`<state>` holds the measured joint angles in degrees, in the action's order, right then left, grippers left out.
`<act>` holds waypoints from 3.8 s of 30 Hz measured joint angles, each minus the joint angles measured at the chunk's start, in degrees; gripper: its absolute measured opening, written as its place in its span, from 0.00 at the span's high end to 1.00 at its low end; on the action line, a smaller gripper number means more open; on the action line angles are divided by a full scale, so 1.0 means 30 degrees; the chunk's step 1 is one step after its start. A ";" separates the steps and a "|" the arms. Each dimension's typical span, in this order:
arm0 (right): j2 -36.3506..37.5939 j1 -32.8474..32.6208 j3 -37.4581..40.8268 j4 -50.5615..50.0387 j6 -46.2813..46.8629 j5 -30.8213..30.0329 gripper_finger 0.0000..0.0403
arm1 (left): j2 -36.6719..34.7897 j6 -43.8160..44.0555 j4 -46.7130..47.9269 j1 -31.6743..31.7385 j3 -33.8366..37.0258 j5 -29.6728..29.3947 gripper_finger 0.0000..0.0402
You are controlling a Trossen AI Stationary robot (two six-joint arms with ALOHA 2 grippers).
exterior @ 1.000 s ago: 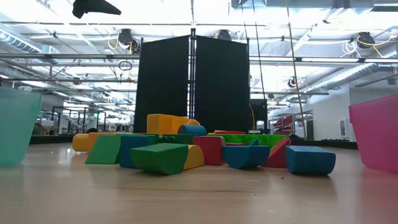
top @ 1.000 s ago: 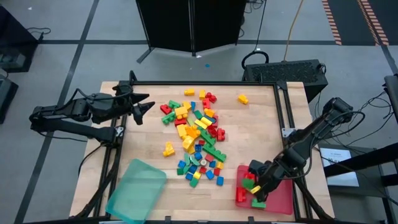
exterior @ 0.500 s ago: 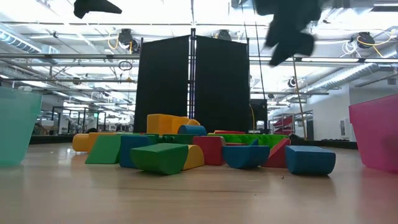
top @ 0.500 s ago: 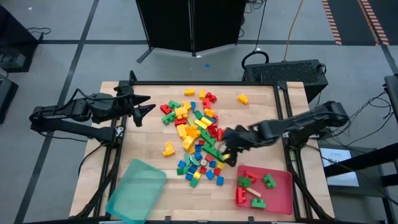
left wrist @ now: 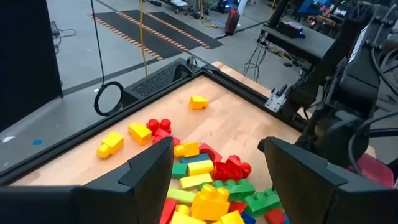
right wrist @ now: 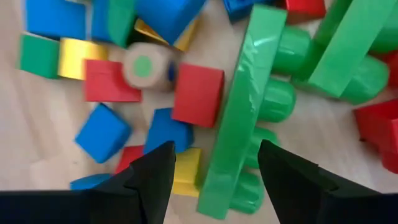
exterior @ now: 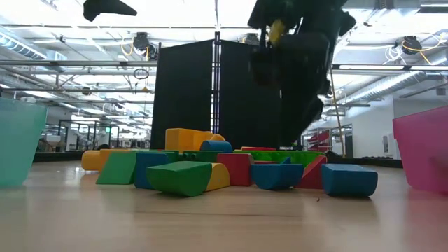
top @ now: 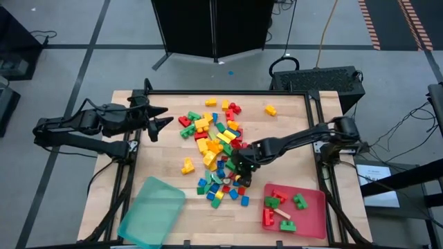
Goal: Sort blocks by size
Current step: Put the 4-stud green game piece into the pink bin
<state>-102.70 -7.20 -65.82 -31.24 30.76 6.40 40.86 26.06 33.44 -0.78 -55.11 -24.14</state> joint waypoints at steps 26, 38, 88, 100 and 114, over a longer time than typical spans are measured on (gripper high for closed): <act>-0.1070 0.0568 -0.0166 -0.1139 0.1234 -0.2090 0.70 | 0.0000 -0.0473 0.0172 0.0000 0.0000 -0.0015 0.36; 0.4900 -0.1838 -0.3213 -0.9434 0.4896 -0.2013 0.70 | -0.0007 -0.0503 0.0174 0.0007 0.0000 -0.0015 0.36; 0.2915 -1.6076 -0.3155 -1.1831 2.6692 -0.0164 0.36 | -0.0001 -0.1249 0.0166 0.0006 0.0000 -0.0102 0.36; 0.4816 -0.4168 -0.3177 -0.9644 1.2551 -0.7660 0.38 | 0.0000 -0.1348 0.0165 0.0005 0.0000 0.0000 0.36; -0.0196 0.3129 -0.3177 -0.1145 0.0128 -0.3405 0.38 | 0.0000 -0.1383 0.0194 0.0000 0.0000 -0.0007 0.36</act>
<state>-103.29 2.19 -75.35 -34.67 31.15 -3.82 40.86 21.91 34.02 -0.78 -55.11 -24.16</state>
